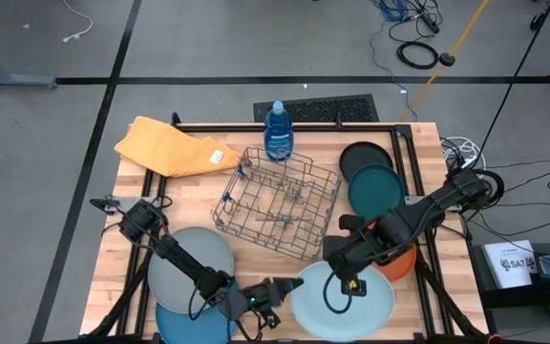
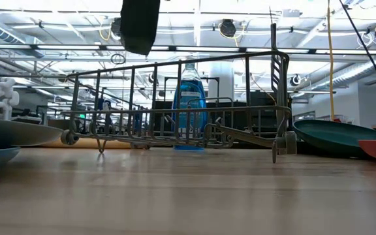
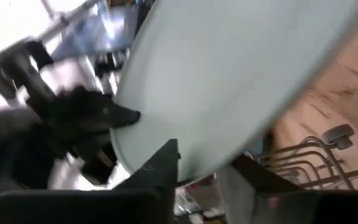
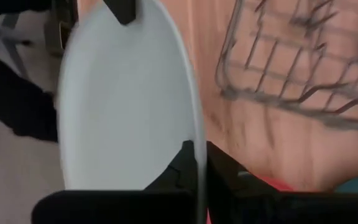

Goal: Sort dishes
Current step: Put the white plate into the dish rack

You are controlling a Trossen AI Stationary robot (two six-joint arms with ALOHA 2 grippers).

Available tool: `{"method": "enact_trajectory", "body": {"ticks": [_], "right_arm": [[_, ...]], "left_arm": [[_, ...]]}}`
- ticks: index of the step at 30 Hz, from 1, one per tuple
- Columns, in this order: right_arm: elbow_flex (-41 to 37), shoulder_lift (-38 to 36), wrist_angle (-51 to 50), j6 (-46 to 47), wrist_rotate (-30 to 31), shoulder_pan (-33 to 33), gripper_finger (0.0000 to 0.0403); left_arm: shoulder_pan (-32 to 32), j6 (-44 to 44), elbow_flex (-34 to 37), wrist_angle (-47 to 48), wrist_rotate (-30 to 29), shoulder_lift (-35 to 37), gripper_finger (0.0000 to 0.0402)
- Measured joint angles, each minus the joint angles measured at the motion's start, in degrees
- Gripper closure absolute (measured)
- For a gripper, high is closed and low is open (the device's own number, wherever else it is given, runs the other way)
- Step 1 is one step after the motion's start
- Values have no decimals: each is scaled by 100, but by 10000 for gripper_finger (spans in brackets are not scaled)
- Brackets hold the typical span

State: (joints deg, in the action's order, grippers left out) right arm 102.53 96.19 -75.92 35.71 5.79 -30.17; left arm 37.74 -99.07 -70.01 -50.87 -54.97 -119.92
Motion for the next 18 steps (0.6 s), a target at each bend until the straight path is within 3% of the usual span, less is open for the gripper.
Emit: {"method": "enact_trajectory", "body": {"ticks": [8,12,18], "right_arm": [[964,-15,-471,-345,821,15,401],[1554,-9,-754,-619,1225,34,401],[2361,-64,-1037,-1381,1999,107,402]], "left_arm": [[90,881,-29,-634,-791,26,201],[157,852,-28,-1773,-1106,72,176],[119,477,6,-3969,-1345,184,170]]}}
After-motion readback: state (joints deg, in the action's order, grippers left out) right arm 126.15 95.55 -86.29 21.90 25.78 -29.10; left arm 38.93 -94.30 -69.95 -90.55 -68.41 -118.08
